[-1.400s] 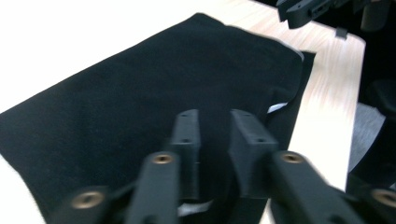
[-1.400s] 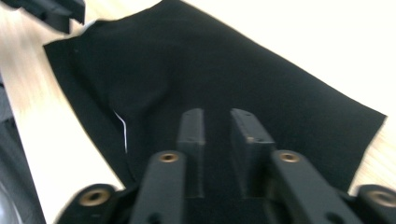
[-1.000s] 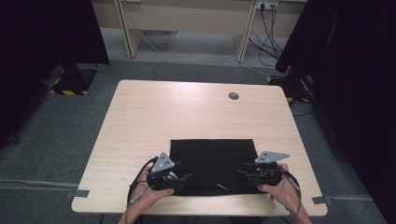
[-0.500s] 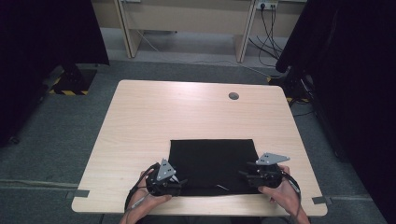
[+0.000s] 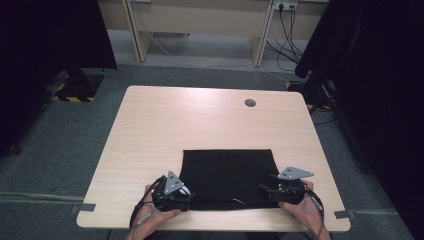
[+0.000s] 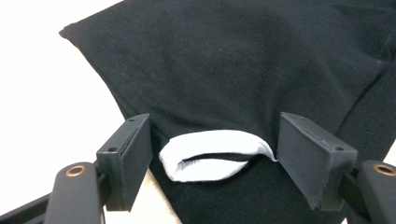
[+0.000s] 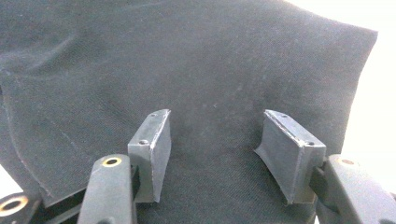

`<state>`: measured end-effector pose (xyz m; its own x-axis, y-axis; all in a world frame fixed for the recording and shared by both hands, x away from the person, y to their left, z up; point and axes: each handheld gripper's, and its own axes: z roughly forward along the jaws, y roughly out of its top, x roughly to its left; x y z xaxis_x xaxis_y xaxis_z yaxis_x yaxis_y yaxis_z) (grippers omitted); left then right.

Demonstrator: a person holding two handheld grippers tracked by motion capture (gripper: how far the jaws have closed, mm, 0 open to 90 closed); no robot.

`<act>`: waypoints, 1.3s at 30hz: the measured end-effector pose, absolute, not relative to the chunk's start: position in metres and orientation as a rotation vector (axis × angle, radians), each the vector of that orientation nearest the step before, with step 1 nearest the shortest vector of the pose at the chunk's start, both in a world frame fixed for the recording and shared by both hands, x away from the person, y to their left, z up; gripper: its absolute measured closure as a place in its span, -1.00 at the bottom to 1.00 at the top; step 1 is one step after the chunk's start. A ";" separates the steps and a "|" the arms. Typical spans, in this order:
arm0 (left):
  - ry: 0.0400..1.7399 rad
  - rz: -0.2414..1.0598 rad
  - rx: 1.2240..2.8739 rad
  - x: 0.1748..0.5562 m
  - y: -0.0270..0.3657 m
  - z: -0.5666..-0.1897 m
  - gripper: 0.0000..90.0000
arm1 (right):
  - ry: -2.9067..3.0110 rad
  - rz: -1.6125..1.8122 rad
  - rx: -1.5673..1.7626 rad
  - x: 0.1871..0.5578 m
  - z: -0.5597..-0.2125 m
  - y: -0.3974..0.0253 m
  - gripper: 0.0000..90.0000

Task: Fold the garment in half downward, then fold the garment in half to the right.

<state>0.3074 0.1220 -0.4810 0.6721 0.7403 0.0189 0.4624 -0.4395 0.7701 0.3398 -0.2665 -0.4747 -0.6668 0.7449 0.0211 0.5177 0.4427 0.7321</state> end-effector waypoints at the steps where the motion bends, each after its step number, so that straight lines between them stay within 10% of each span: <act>1: 0.920 0.456 2.117 0.308 0.121 -0.481 -0.42 | 2.389 1.057 1.087 0.340 -0.475 -0.268 -0.03; 39: 0.902 0.373 2.087 0.328 0.091 -0.481 -0.78 | 2.331 1.040 1.193 0.338 -0.474 -0.313 -0.22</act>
<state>0.3282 0.0910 -0.4807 0.7003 0.7123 -0.0460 0.4718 -0.4135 0.7788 0.3375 -0.3135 -0.4741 -0.5986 0.8000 0.0411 0.5649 0.3852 0.7297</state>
